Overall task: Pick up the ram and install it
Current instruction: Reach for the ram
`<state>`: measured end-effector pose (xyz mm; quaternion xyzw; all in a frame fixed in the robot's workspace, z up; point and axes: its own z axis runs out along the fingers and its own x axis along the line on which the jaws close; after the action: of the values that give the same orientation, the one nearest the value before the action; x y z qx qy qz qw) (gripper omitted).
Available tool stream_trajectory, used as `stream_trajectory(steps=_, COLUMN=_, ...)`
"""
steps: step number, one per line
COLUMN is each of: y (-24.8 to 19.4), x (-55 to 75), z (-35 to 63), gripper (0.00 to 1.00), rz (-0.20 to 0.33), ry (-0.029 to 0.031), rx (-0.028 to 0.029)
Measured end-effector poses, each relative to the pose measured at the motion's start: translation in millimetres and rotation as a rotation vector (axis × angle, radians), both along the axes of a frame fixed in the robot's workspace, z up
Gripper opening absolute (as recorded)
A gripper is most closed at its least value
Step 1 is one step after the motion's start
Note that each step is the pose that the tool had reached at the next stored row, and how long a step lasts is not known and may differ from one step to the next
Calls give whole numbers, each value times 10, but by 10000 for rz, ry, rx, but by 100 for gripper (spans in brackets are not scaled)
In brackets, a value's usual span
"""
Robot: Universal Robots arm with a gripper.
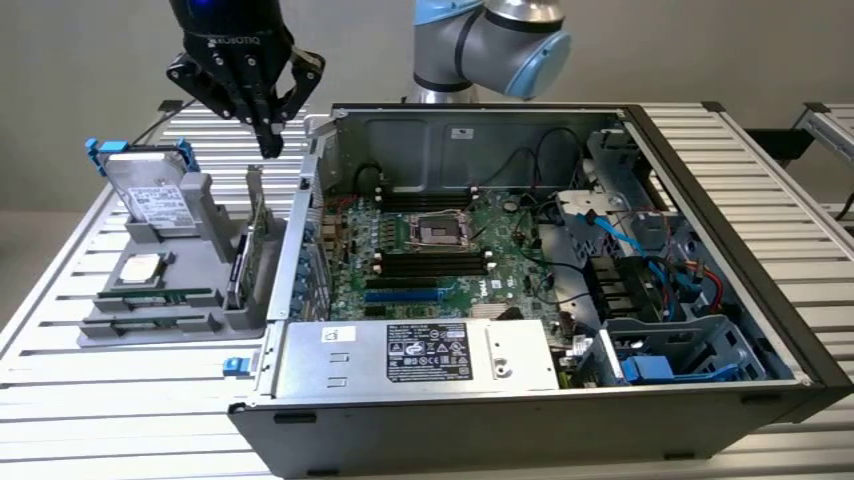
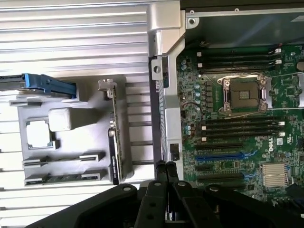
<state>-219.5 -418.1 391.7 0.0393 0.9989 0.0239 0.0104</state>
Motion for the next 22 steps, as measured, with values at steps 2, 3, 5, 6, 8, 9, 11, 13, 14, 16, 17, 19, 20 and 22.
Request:
stream_trajectory(steps=2, y=-17, x=-92, z=-2, gripper=10, rz=-1, ry=0, rx=0)
stream_trajectory(steps=3, y=-25, x=-136, z=-3, gripper=10, rz=-1, ry=0, rx=0)
stream_trajectory(steps=5, y=-42, x=-228, z=-5, gripper=10, rz=0, ry=-1, rx=0)
stream_trajectory(steps=6, y=-51, x=-273, z=-6, gripper=10, rz=0, ry=0, rx=0)
stream_trajectory(steps=8, y=-68, x=-363, z=-7, gripper=10, rz=-1, ry=0, rx=0)
stream_trajectory(steps=9, y=-77, x=-408, z=-8, gripper=10, rz=0, ry=0, rx=0)
stream_trajectory(steps=11, y=-95, x=-499, z=-10, gripper=10, rz=0, ry=0, rx=0)
stream_trajectory(steps=13, y=-113, x=-591, z=-13, gripper=10, rz=-1, ry=0, rx=1)
stream_trajectory(steps=14, y=-123, x=-636, z=-14, gripper=10, rz=-1, ry=-1, rx=1)
stream_trajectory(steps=16, y=-143, x=-728, z=-16, gripper=10, rz=0, ry=0, rx=0)
stream_trajectory(steps=17, y=-154, x=-771, z=-17, gripper=10, rz=0, ry=0, rx=0)
stream_trajectory(steps=19, y=-183, x=-855, z=-21, gripper=10, rz=0, ry=0, rx=0)
stream_trajectory(steps=20, y=-200, x=-896, z=-24, gripper=10, rz=-1, ry=0, rx=0)
stream_trajectory(steps=22, y=-238, x=-972, z=-31, gripper=10, rz=-1, ry=0, rx=0)
